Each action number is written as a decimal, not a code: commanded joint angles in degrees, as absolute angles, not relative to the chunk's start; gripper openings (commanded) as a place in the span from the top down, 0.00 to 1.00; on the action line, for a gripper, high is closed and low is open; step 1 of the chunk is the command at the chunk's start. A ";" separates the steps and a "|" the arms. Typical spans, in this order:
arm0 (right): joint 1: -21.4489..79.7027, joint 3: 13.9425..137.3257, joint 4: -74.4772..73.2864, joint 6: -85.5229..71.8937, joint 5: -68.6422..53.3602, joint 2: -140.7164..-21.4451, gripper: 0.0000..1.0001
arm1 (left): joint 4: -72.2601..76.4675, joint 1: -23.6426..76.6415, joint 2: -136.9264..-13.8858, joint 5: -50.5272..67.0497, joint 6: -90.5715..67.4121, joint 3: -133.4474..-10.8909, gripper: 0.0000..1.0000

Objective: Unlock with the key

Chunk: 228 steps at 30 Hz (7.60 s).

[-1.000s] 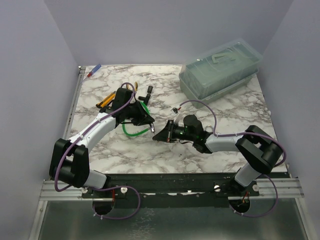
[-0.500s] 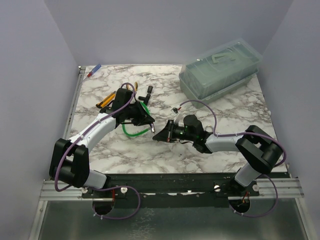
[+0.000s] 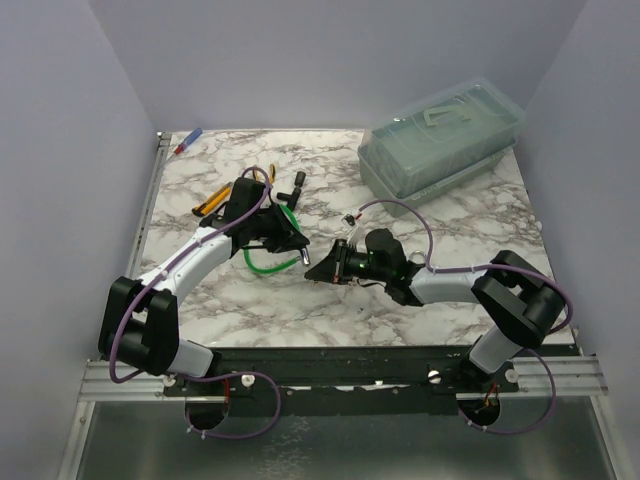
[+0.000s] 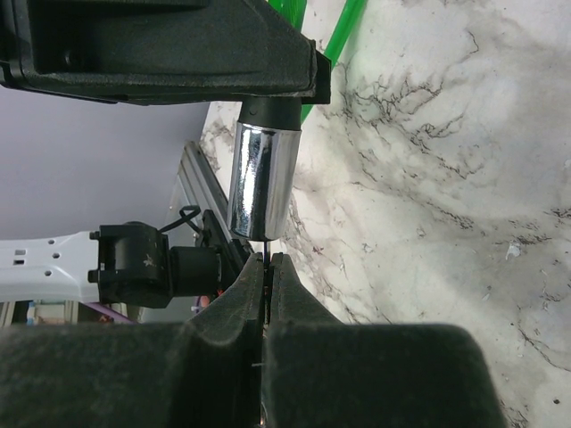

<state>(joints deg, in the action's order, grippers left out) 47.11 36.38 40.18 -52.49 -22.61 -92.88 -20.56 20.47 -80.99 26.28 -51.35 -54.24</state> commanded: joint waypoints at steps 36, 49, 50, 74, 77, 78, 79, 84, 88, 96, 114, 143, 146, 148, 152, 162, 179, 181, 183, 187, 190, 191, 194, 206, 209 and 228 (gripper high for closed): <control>44.38 40.68 39.79 -49.50 -19.18 -93.89 0.85 | -19.43 20.50 -82.50 28.50 -54.59 -49.89 1.00; 44.36 35.98 41.77 -51.08 -20.93 -94.20 0.50 | -16.37 20.40 -86.42 24.79 -57.63 -51.11 1.00; 44.38 35.83 42.09 -51.26 -21.12 -94.50 0.49 | -16.13 20.39 -86.66 24.83 -57.74 -51.00 1.00; 44.45 32.87 42.43 -51.16 -24.94 -94.52 0.66 | -13.89 20.08 -88.09 24.17 -58.50 -50.82 1.00; 44.55 33.00 42.53 -51.33 -25.12 -94.64 0.69 | -13.73 20.04 -88.00 24.19 -58.45 -50.65 1.00; 44.55 33.04 42.54 -51.33 -25.13 -94.73 0.70 | -13.71 20.05 -88.00 24.17 -58.51 -50.65 1.00; 44.55 33.12 42.54 -51.38 -25.17 -94.73 0.72 | -13.71 20.06 -88.04 24.17 -58.49 -50.58 1.00; 44.56 33.29 42.45 -51.39 -25.22 -94.95 0.85 | -13.46 20.04 -88.09 24.24 -58.66 -50.36 1.00; 44.56 33.48 42.63 -51.33 -25.17 -95.84 0.96 | -13.28 20.04 -87.97 24.52 -58.74 -50.16 1.00; 44.53 34.08 41.44 -51.12 -23.66 -94.96 1.00 | -13.27 20.04 -87.08 25.69 -58.71 -49.02 1.00; 44.55 35.66 42.80 -53.05 -24.08 -96.14 1.00 | -11.20 20.13 -85.86 26.45 -61.29 -46.77 1.00; 44.46 36.18 41.23 -51.70 -21.84 -94.64 1.00 | -9.67 20.13 -83.81 29.50 -61.03 -44.99 1.00; 44.43 35.90 41.31 -50.88 -21.49 -93.69 1.00 | -9.58 20.13 -83.60 30.49 -60.58 -44.78 1.00; 44.11 36.02 41.15 -50.22 -21.62 -93.22 1.00 | -9.65 20.14 -83.24 30.83 -60.14 -44.62 1.00; 43.77 36.33 42.18 -50.35 -22.60 -93.17 1.00 | -9.60 20.13 -82.44 30.85 -59.77 -44.22 1.00; 43.73 35.38 45.62 -52.22 -24.06 -94.59 1.00 | -9.60 20.13 -81.61 31.00 -60.70 -44.21 1.00; 41.19 38.46 55.72 -58.88 -29.18 -98.75 1.00 | -6.14 24.47 -80.31 31.05 -63.23 -41.69 1.00; 40.84 37.81 56.09 -58.55 -29.47 -98.65 1.00 | -6.13 24.65 -80.01 30.82 -63.20 -41.46 1.00; 40.92 38.75 49.26 -54.42 -27.74 -96.93 0.99 | -6.15 24.61 -79.84 30.42 -63.29 -41.21 1.00; 41.95 41.67 34.86 -44.48 -21.33 -92.44 0.99 | -6.15 24.63 -80.82 29.93 -64.03 -40.95 1.00; 42.00 41.44 32.90 -42.86 -19.95 -90.52 1.00 | -6.09 24.73 -81.88 29.81 -64.40 -41.46 1.00; 41.99 41.15 33.43 -43.50 -20.43 -90.49 1.00 | -6.07 24.75 -82.09 29.84 -64.46 -41.75 1.00; 41.98 39.80 37.84 -47.16 -23.30 -91.70 1.00 | -5.74 25.23 -82.11 29.33 -64.38 -42.42 1.00; 41.92 38.12 42.79 -51.08 -27.04 -92.62 0.97 | -4.92 25.49 -79.90 27.60 -65.17 -41.81 1.00; 41.87 38.58 39.04 -48.97 -29.06 -91.47 0.81 | -4.77 25.49 -79.88 27.06 -65.18 -42.04 1.00; 41.92 43.49 13.70 -37.96 -25.90 -85.29 0.27 | -4.26 25.94 -80.33 26.28 -65.40 -43.59 1.00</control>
